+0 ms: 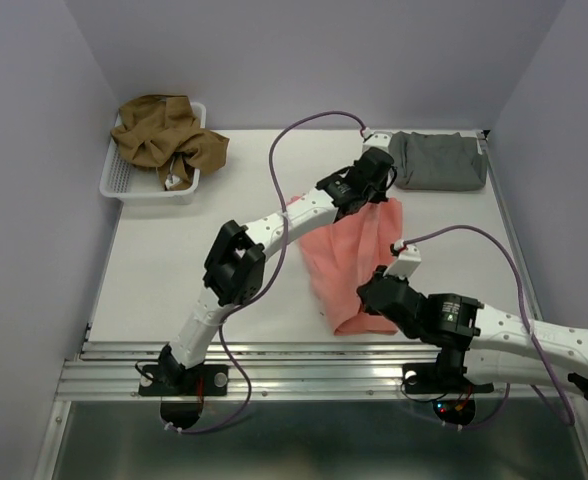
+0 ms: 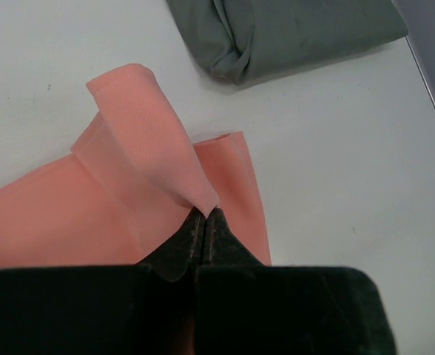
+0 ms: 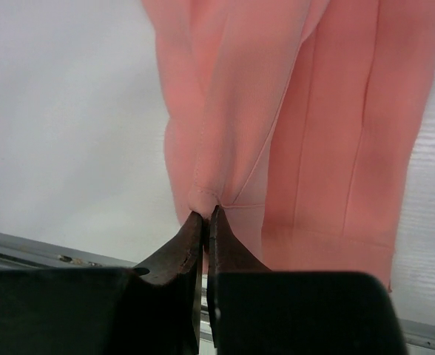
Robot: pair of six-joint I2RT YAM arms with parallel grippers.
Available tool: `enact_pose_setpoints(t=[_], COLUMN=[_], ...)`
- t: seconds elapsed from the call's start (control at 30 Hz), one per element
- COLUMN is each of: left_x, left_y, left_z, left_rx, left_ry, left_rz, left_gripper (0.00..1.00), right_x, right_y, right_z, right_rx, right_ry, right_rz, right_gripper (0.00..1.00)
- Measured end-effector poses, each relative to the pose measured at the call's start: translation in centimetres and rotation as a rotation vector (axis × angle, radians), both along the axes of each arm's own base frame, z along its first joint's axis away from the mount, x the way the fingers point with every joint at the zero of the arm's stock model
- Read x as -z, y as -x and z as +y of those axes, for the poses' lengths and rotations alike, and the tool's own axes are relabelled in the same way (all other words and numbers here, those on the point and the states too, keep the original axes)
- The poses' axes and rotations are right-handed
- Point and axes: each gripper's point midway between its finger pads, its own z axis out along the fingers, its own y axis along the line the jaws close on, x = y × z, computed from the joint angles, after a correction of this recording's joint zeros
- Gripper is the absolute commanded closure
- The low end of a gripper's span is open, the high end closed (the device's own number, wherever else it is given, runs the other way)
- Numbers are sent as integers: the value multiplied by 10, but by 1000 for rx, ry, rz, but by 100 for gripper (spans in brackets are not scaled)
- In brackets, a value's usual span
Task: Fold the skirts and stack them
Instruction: Fold the skirt
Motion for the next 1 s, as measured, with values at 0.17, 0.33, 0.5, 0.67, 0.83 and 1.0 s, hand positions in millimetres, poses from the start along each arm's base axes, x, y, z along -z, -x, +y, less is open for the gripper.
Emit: enact_pose_setpoints(t=[0.17, 0.33, 0.5, 0.67, 0.83, 1.0], left_x=[18, 27, 48, 69, 77, 77], left_y=[-1, -7, -7, -8, -2, 6], left_z=[-13, -23, -30, -33, -38, -45], left_rx=[11, 15, 29, 34, 59, 83], left_ry=[1, 17, 12, -6, 1, 8], left_rz=[-1, -7, 13, 33, 59, 67], left_gripper=[100, 100, 100, 100, 100, 100], right_x=[26, 53, 65, 78, 85, 74], right_y=[-11, -17, -16, -14, -7, -1], right_z=[-25, -40, -43, -49, -47, -35], right_rx=[95, 145, 150, 160, 145, 99], right_ry=[40, 101, 125, 130, 103, 20], right_rz=[64, 138, 175, 216, 261, 285], right_gripper=[99, 99, 99, 99, 99, 99])
